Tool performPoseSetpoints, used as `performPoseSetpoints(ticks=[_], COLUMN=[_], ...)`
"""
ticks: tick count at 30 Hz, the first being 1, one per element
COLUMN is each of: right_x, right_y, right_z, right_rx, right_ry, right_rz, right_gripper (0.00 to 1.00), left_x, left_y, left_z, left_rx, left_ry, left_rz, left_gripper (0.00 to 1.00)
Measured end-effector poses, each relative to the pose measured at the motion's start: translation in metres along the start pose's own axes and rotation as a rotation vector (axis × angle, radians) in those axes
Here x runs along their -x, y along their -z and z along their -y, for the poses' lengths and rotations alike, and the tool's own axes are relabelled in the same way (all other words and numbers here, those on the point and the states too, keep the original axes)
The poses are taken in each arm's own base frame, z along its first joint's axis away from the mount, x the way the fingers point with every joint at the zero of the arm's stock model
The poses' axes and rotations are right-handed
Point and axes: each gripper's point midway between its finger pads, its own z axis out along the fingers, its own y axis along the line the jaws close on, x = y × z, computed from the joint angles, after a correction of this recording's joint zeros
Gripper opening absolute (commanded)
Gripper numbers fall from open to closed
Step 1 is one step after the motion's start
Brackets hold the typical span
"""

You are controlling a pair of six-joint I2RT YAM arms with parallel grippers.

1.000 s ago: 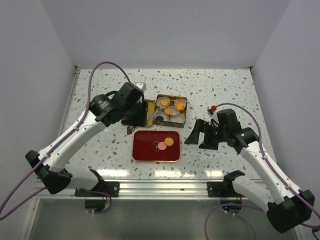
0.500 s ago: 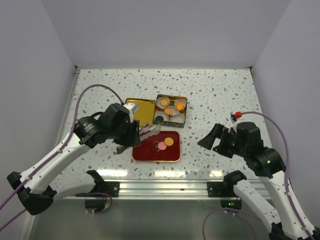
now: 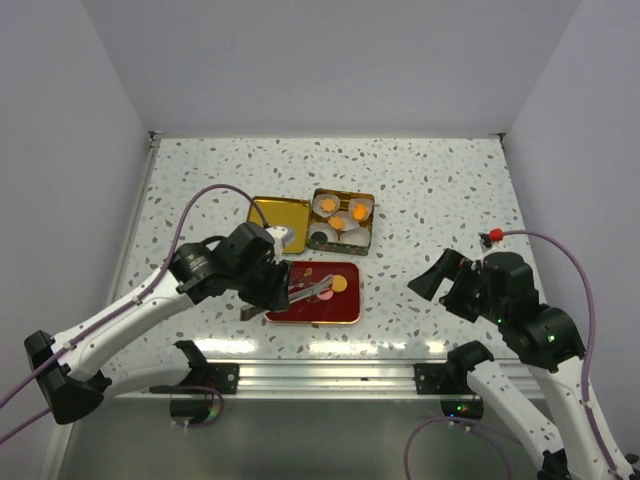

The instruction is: Pack the cookies

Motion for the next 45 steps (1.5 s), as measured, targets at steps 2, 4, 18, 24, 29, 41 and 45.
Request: performPoseSetpoints(ticks=[2, 4, 18, 24, 29, 41, 45], right_x=[-0.006, -0.01, -0.013, -0.015, -0.019, -0.016, -0.016], right_y=[-0.008, -0.016, -0.021, -0.021, -0.028, -0.038, -0.037], right_z=[0.005, 0.008, 0.005, 0.007, 0.012, 0.011, 0.011], right_rx=[-0.007, -0.008, 0.033, 0.035, 0.017, 0.004, 0.005], right_ry=[-0.005, -0.009, 0.043, 0.043, 0.043, 0.065, 0.075], right_rz=[-0.017, -0.031, -0.042, -0.041, -0.059, -0.073, -0.071], right_gripper=[0.99, 0.99, 0.99, 0.99, 0.99, 0.99, 0.99], left_x=[-0.001, -0.003, 0.015, 0.019, 0.023, 0.017, 0.018], left_y=[-0.006, -0.012, -0.044, -0.052, -0.056, -0.081, -0.081], left_z=[0.004, 0.006, -0.006, -0.002, 0.0, 0.011, 0.014], left_rx=[-0.005, 0.0, 0.138, 0.133, 0.126, 0.097, 0.088], left_ry=[-0.016, -0.028, -0.058, -0.078, -0.083, -0.116, -0.126], left_rz=[-0.007, -0.016, -0.035, -0.037, -0.03, -0.114, -0.113], left_gripper=[0.54, 0.54, 0.56, 0.57, 0.57, 0.48, 0.33])
